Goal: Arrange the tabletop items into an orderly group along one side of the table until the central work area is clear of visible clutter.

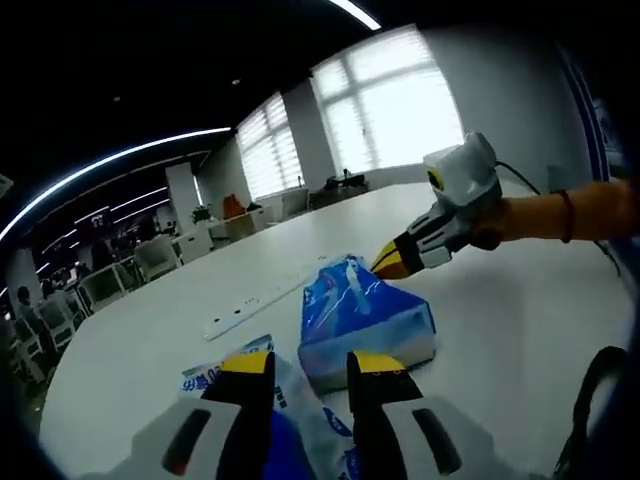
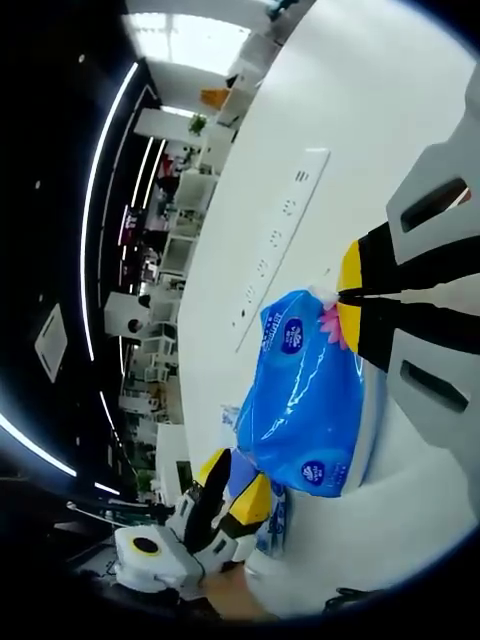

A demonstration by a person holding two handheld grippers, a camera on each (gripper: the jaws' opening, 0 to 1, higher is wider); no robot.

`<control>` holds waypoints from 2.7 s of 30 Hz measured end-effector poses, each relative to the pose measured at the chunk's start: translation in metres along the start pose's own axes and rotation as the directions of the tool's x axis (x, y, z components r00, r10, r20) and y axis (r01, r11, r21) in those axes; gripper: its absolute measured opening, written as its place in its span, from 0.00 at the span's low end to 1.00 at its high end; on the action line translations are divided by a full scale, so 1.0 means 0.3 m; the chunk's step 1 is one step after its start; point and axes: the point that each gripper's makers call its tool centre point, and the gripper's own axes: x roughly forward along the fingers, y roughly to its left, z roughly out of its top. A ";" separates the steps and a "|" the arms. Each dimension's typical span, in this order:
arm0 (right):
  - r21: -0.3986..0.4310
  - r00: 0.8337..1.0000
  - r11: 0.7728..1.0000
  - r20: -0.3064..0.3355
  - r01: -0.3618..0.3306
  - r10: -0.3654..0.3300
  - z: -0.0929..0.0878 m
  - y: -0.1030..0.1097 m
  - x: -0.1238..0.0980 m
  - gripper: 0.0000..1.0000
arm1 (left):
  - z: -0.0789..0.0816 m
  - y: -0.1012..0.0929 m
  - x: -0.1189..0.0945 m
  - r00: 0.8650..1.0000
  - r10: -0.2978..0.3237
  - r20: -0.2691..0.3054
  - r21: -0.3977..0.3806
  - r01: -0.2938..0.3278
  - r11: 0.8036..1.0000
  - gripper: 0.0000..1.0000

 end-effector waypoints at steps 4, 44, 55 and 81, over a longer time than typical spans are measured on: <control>0.000 1.000 1.000 0.002 -0.001 0.001 -0.001 0.001 -0.003 0.00 | -0.004 -0.005 0.010 1.000 0.002 0.004 0.005 -0.002 1.000 0.23; 0.036 1.000 0.999 0.004 0.009 -0.010 -0.001 -0.025 -0.029 0.00 | -0.005 0.005 0.052 0.999 -0.005 -0.039 0.011 0.005 1.000 0.00; -0.007 0.999 1.000 -0.034 0.018 -0.018 -0.013 -0.040 -0.053 0.00 | 0.002 -0.025 0.089 0.999 -0.031 -0.037 0.022 0.032 0.999 0.00; -0.033 0.997 0.999 -0.077 0.021 -0.023 -0.061 -0.074 -0.146 0.00 | 0.032 -0.080 0.142 0.995 -0.084 -0.050 0.081 0.088 0.993 0.00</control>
